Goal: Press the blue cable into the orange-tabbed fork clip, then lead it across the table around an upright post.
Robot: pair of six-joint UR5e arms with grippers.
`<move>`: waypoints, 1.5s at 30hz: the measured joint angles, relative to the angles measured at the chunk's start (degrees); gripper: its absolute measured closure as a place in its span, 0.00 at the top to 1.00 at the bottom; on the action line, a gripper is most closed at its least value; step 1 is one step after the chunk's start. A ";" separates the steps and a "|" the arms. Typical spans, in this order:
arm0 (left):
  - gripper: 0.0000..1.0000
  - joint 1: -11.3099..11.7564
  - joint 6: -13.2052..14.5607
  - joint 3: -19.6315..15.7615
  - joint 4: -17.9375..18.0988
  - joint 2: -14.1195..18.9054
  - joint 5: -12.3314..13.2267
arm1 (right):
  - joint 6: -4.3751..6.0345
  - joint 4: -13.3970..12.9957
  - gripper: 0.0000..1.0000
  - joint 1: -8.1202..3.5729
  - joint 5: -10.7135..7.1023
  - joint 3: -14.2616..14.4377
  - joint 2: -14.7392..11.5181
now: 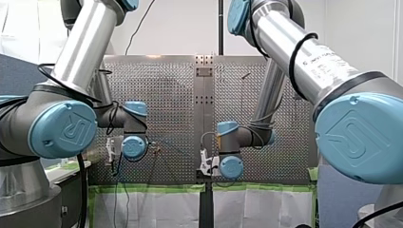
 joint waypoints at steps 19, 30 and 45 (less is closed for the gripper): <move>0.00 4.91 -0.36 -0.01 3.60 2.34 3.55 | 5.19 -1.91 0.00 -2.09 -8.53 -3.92 -0.94; 0.00 9.26 0.41 0.00 4.12 0.37 6.89 | 5.38 0.30 0.00 -4.06 -13.98 -7.98 1.58; 0.00 11.06 -0.41 0.01 6.83 -4.94 8.90 | 6.00 0.31 0.00 -7.48 -21.35 -10.24 2.48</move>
